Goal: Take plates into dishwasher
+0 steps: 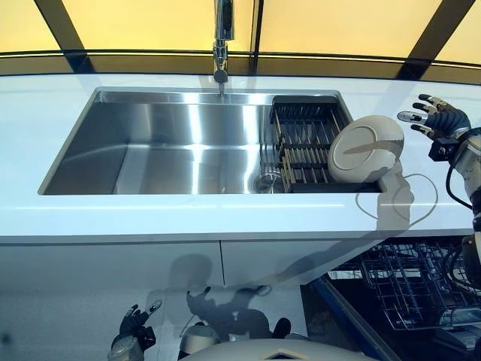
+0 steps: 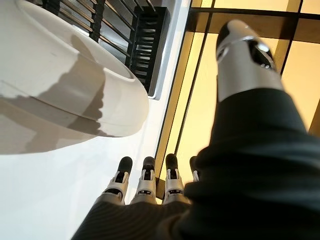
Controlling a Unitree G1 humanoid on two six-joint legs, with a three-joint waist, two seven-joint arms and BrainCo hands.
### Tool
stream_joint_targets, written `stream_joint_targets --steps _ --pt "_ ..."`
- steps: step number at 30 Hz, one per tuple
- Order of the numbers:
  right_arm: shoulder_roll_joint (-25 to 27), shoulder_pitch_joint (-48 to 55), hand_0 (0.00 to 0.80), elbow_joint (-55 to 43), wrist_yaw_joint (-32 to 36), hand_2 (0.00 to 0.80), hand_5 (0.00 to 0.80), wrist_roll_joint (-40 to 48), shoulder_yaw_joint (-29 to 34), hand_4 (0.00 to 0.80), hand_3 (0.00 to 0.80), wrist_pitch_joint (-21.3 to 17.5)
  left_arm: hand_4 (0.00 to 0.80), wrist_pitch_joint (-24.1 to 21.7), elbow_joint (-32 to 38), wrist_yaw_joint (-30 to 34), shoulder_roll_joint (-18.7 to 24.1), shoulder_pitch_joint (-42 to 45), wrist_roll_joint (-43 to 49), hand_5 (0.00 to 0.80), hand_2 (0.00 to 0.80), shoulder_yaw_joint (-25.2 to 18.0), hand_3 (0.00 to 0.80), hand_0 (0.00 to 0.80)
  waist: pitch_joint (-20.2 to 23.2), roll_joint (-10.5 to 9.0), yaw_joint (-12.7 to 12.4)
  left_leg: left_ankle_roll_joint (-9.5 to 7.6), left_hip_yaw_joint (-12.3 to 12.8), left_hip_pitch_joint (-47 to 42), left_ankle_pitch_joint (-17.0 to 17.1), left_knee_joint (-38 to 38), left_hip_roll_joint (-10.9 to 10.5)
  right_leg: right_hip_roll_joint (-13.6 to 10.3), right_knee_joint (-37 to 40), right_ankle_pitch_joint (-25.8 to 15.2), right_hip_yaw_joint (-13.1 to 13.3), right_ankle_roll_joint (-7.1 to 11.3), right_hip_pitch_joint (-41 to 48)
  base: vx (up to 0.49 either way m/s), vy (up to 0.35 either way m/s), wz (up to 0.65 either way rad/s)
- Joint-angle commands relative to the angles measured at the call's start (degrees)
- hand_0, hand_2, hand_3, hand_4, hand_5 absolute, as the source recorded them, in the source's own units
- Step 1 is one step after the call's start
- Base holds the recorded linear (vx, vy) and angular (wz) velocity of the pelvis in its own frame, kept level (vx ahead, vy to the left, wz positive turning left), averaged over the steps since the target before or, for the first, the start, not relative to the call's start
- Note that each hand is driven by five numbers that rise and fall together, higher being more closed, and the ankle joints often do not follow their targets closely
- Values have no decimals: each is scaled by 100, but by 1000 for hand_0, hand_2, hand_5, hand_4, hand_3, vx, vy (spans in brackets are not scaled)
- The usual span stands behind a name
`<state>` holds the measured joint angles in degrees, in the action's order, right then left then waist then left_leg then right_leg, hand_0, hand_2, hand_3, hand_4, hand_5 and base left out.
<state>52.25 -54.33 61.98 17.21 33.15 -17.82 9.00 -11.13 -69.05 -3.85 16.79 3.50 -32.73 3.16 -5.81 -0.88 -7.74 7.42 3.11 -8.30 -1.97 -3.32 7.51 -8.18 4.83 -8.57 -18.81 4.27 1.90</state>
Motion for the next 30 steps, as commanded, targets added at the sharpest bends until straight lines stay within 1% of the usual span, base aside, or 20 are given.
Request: stream_joint_targets --steps 1,9,16,24,30 --pt "230 -931 0 249 47 0 0 -129 -541 0 0 -167 0 -331 -70 -16 331 -250 58 0 0 72 0 0 33 -300 -159 -89 299 30 253 -168 91 -370 17 164 137 322 97 0 0 0" --pt "242 -775 0 331 251 0 0 -168 -469 0 0 -144 0 -372 30 36 366 -278 0 0 0 88 0 0 -14 -257 -117 -107 313 21 227 -168 52 -384 10 163 201 328 67 0 0 0" --pt "189 -555 0 319 300 0 0 -242 -397 0 0 -210 0 -482 143 22 352 -284 -136 0 0 99 0 0 -72 -217 -102 -123 329 65 235 -168 48 -381 8 169 239 318 21 0 0 0" --pt "232 -408 0 349 334 0 0 -207 -333 0 0 -331 0 -516 202 34 422 -291 -234 0 0 28 0 0 -205 -116 -77 -129 301 173 245 -168 33 -402 -8 183 258 311 -79 -3 -2 0" --pt "128 -321 0 336 455 0 0 -195 -277 0 0 -363 0 -507 268 99 425 -325 -274 0 0 47 0 0 -266 -33 -55 -130 294 239 255 -168 6 -412 -4 192 308 297 -141 0 0 0"
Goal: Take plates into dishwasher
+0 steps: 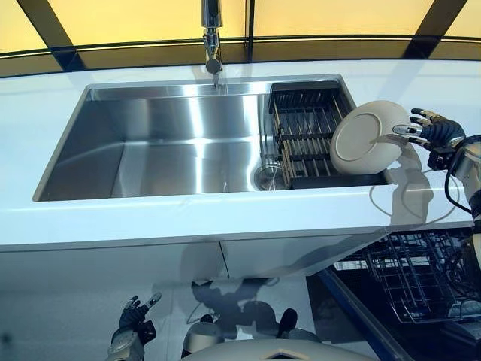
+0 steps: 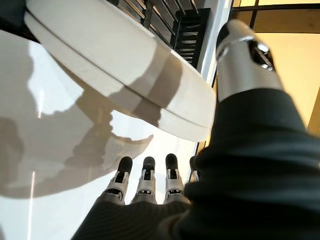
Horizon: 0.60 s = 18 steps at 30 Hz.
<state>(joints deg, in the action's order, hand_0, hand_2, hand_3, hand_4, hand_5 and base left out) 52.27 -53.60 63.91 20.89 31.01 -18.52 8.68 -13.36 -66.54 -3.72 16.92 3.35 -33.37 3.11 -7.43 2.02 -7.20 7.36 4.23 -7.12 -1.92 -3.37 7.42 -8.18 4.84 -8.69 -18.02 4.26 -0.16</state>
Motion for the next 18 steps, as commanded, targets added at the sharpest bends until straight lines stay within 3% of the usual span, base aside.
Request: stream_joint_targets --steps 1,12,18 --pt "103 -377 0 140 92 0 0 22 -202 0 0 -331 0 -284 49 112 406 -314 -220 0 0 57 0 0 -121 -307 -110 -123 181 137 256 -163 12 -420 -9 209 234 297 55 0 0 0" --pt "-65 -158 0 188 199 0 0 11 -64 0 0 -378 0 -350 86 174 414 -311 -327 0 0 77 0 0 -218 -210 -120 -141 178 223 265 -163 -19 -463 -23 220 231 308 7 0 0 0" --pt "-174 -187 0 213 556 0 0 244 -54 0 0 -194 0 -357 52 237 408 -278 -308 0 0 62 0 0 -190 -199 -153 -139 201 214 264 -163 -28 -471 -5 240 197 296 55 0 0 0"
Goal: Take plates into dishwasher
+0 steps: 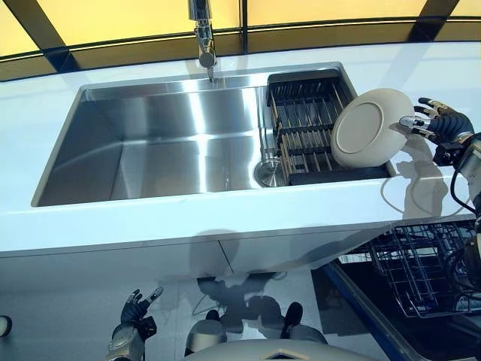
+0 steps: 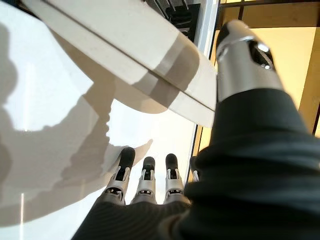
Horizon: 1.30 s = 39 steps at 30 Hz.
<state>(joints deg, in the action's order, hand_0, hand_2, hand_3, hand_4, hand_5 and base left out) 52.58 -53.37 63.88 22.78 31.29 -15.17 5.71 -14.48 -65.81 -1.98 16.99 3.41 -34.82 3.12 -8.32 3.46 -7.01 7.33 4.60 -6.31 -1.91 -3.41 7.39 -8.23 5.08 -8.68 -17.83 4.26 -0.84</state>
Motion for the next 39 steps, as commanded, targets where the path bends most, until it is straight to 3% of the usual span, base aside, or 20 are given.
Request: stream_joint_targets --steps 1,14,24,25,26,27,28,29,39 --pt "-219 -214 0 212 413 0 0 261 -384 0 0 138 0 -248 -18 71 396 -279 -157 0 0 55 0 0 -94 -346 -175 -136 167 129 264 -159 -23 -465 -27 243 177 293 132 0 0 0" --pt "-583 -90 0 470 1008 0 0 748 -72 0 0 635 0 -268 -58 137 355 -200 -65 0 0 48 0 0 9 -360 -325 -138 149 56 283 -159 -12 -455 -8 303 108 272 338 19 4 0" --pt "-878 -225 0 656 1063 0 0 453 -148 0 0 795 0 -343 -82 132 330 -151 -43 0 0 34 0 0 49 -353 -460 -134 99 82 313 -159 -22 -464 -8 346 71 268 417 0 0 0" --pt "-905 -257 72 686 1015 72 72 423 -191 72 72 787 0 -348 -86 121 322 -158 -46 0 0 41 0 0 46 -353 -474 -135 90 79 313 -159 -22 -468 -8 346 66 268 426 0 0 0" --pt "-938 -301 329 710 984 329 329 357 -222 329 329 817 0 -345 -79 103 310 -157 -42 0 0 29 0 0 51 -350 -488 -136 78 81 312 -159 -26 -469 -8 349 59 266 431 0 0 0" --pt "-982 -348 480 734 898 480 480 309 -260 480 480 827 0 -349 -77 81 296 -154 -41 0 0 28 0 0 60 -349 -507 -136 71 87 319 -159 -27 -470 -8 351 52 264 436 0 0 0" --pt "-1016 -376 690 737 835 690 690 268 -285 690 690 823 0 -359 -83 65 284 -152 -39 0 0 21 0 0 64 -349 -515 -136 68 91 323 -159 -28 -468 -8 352 51 262 439 0 0 0" --pt "-1041 -394 800 743 805 800 800 203 -308 800 800 818 0 -375 -95 60 278 -145 -46 0 0 12 0 0 68 -351 -524 -135 65 95 325 -159 -28 -465 -8 354 48 261 440 0 0 0" --pt "-1075 -744 800 857 421 800 800 -623 -762 800 800 845 0 -372 -103 -38 244 -122 -67 0 0 -53 0 0 90 -393 -624 -124 28 92 362 -159 -13 -461 -8 377 15 256 511 1 1 1"
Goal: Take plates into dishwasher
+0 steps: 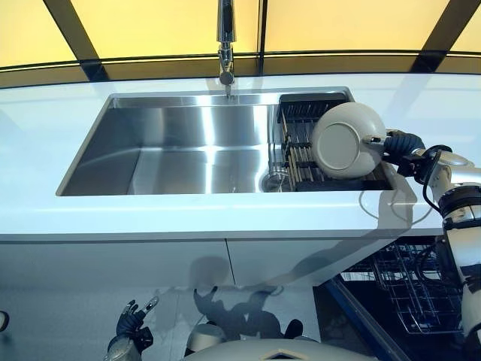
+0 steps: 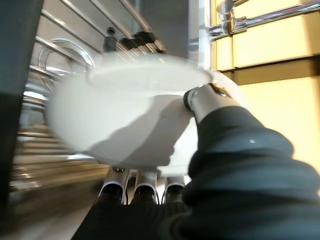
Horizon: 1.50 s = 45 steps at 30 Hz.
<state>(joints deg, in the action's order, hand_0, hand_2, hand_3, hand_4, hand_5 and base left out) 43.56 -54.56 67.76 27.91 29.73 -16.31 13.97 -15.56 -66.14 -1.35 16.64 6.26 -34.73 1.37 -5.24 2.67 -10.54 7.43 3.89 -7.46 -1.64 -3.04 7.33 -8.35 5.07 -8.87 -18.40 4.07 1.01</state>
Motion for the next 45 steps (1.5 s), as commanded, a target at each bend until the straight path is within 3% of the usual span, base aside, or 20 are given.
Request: stream_joint_targets --steps 1,16,26,45 --pt "-163 -665 800 469 -131 800 800 -513 -707 800 800 36 0 -260 -71 -114 271 -413 -73 0 0 122 0 0 -216 -323 -279 -133 97 203 340 -196 -3 -448 -7 391 68 275 334 0 0 0" --pt "82 -805 800 -16 -507 800 800 97 -729 800 800 -349 0 -194 -85 -97 296 -410 -123 0 0 94 0 0 -137 -432 -176 -130 161 136 324 -196 34 -388 -7 405 167 275 376 0 0 0" --pt "600 -1020 800 -614 -882 800 800 208 -810 800 800 -637 0 -167 -45 -132 194 -412 -227 0 0 53 0 0 -35 -603 13 -152 329 11 260 -196 50 -324 -7 402 358 298 375 -8 32 -5" --pt "1172 -1975 800 -998 -1326 800 800 1698 -726 800 800 -614 0 -92 -12 -259 59 -345 -346 0 0 23 0 0 111 -844 154 -200 445 -206 105 -191 11 -282 -7 370 539 336 442 -1 36 -7"
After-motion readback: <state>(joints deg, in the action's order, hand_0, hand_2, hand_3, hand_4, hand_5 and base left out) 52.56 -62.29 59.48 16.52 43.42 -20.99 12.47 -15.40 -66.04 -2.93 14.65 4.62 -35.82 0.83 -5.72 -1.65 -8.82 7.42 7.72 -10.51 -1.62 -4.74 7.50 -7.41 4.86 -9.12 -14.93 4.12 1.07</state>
